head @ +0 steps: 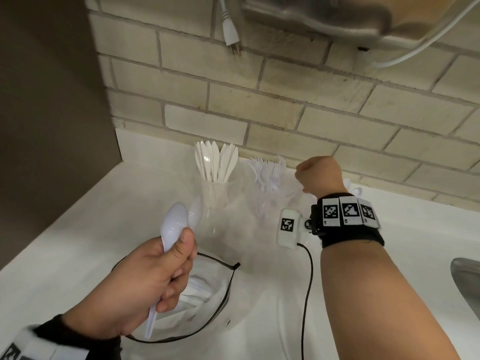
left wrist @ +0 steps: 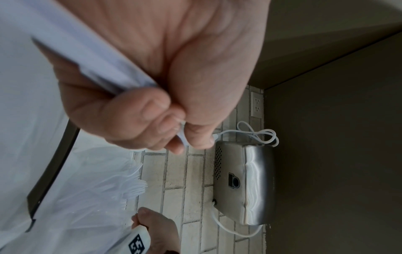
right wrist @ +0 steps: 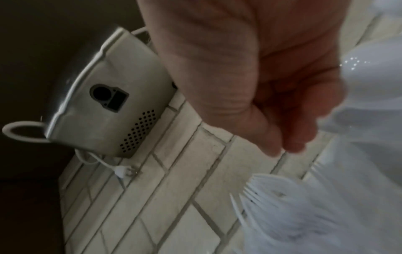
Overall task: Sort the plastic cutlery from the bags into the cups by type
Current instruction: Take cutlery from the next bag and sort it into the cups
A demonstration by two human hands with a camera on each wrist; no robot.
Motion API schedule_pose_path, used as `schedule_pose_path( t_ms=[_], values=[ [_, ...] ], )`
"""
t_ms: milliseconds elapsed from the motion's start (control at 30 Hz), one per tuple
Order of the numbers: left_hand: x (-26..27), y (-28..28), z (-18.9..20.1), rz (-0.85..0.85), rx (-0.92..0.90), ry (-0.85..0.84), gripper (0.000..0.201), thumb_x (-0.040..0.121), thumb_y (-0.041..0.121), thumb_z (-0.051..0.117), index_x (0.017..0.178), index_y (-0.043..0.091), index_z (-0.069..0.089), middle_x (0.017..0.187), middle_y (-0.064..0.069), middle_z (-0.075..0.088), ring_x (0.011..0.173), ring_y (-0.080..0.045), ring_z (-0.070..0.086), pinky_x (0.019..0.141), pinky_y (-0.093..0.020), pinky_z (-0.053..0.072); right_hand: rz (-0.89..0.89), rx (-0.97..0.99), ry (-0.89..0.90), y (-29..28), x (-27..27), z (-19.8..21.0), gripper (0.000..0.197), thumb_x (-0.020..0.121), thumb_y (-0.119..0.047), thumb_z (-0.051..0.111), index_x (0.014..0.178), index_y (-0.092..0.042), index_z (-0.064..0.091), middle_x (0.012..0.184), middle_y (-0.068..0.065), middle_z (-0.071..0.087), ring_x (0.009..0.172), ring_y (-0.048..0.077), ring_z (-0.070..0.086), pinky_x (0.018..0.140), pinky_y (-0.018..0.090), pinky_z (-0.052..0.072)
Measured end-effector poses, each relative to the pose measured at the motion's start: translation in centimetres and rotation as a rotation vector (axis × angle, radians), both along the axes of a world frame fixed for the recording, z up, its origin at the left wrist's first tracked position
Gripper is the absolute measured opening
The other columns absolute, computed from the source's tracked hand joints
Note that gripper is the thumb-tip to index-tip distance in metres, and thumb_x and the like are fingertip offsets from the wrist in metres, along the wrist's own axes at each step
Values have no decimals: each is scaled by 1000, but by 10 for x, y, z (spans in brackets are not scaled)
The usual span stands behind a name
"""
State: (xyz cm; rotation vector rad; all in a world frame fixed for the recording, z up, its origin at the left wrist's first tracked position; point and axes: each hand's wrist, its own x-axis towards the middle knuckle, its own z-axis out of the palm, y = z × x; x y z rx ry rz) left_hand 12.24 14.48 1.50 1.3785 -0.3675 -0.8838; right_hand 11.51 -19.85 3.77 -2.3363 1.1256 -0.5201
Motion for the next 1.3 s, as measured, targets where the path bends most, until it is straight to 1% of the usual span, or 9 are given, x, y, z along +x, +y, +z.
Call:
schedule_pose_path(
  t_ms=[100,200,333,600,767,1000,1067,1167,1300],
  values=[
    [-3,-4,-1,-17,8,-12,50,59,65,61,61,16,53,58,-1,30,40,-11,25,37,-19,26,142,-151,332,13,7,-3,25,88,-20,51,92,-5,71,93,7,69,92,27,63,73,27,49],
    [-4,-8,0,-31,16,-18,48,59,66,61,59,19,55,59,-1,30,40,-11,24,38,-19,26,173,-325,515,22,21,-15,33,89,-28,47,113,-16,66,120,5,59,113,27,51,89,32,45],
    [-3,-8,1,-31,21,-18,47,59,65,61,60,18,56,58,-1,31,41,-11,24,37,-19,26,69,-284,573,25,38,-25,47,88,-44,54,122,-11,54,125,6,53,121,26,44,90,37,41],
    [-2,-7,-2,-22,15,-4,48,58,65,63,61,18,57,58,-1,31,41,-12,24,37,-19,26,21,-160,584,22,48,-30,22,75,-39,59,86,-20,59,102,0,63,100,26,57,91,40,45],
    [-2,-7,-2,-11,20,-8,50,57,66,63,63,16,58,58,-1,31,41,-12,25,37,-19,27,16,-29,393,22,39,-21,15,83,-33,52,87,-23,63,94,-2,62,91,23,55,79,40,30],
    [-2,-9,-1,-23,30,-23,50,60,65,63,65,15,55,59,-1,30,41,-12,25,37,-18,27,64,160,-86,26,20,-18,19,82,-22,67,72,-20,51,76,-2,58,85,23,61,80,33,50],
    [-3,-11,0,-40,40,-31,47,63,64,62,61,18,55,59,-1,30,42,-12,25,37,-19,27,85,122,-192,27,18,-17,13,82,-18,67,81,-15,54,80,1,59,80,22,60,71,28,46],
    [-4,-14,3,-36,53,-38,48,71,62,60,65,15,53,59,-1,29,42,-12,24,36,-19,26,94,50,-406,31,15,-13,39,84,-16,67,118,-16,48,78,-5,58,70,13,57,63,21,42],
    [-4,-21,6,-20,113,-90,45,81,51,58,67,12,40,56,2,29,43,-12,25,37,-21,26,165,-112,-215,40,14,-16,33,94,-9,49,125,-18,54,90,0,64,77,18,60,71,25,49]
  ],
)
